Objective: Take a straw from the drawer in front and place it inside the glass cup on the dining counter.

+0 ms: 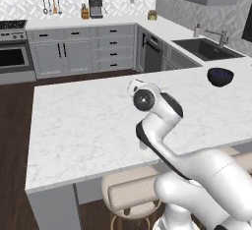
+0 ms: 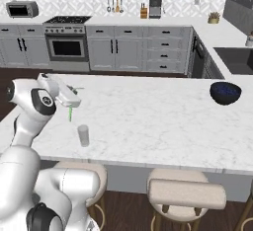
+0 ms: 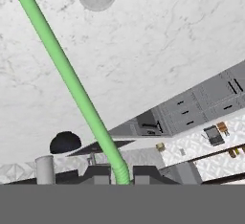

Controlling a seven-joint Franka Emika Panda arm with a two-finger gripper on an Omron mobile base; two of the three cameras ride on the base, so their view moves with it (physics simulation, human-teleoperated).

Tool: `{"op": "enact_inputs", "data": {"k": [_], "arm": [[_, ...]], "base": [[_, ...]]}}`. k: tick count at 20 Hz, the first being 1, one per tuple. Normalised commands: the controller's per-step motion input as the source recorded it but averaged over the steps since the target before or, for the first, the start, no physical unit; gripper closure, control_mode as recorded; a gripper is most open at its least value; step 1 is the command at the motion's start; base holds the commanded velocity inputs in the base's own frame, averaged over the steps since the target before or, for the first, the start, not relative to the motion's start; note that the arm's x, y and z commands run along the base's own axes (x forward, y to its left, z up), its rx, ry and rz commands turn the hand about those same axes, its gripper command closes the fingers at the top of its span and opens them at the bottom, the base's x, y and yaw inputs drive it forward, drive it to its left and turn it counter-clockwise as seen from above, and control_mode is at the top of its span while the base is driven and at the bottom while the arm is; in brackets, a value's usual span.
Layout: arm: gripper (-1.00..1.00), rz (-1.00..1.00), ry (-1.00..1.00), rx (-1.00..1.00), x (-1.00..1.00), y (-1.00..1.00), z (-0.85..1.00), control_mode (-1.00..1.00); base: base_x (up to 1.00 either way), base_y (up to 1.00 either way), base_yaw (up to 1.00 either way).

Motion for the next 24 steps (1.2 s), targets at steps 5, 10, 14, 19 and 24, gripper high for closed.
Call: {"op": "enact_inputs", "data": {"k": [5,10,14,19,24], "arm": [[1.00,0.09,0.01,-0.10,0.18,0.00,-0.38,-1.00],[1.00,0.10,0.02,-0.06,0.16,0.00,-0.39,-1.00],[1.00,0.10,0.04,-0.02,0.14,0.00,-0.34,-1.00],[1.00,0.11,0.04,0.00,0.13,0.08,-0.20,-1.00],[1.00,0.12,0.01,0.00,0.28,0.16,-0.03,-1.00]], "base": [[0.00,0.00,0.00],[0.00,0.00,0.00],[0.00,0.00,0.00],[0.00,0.00,0.00],[0.00,0.00,0.00]]}}
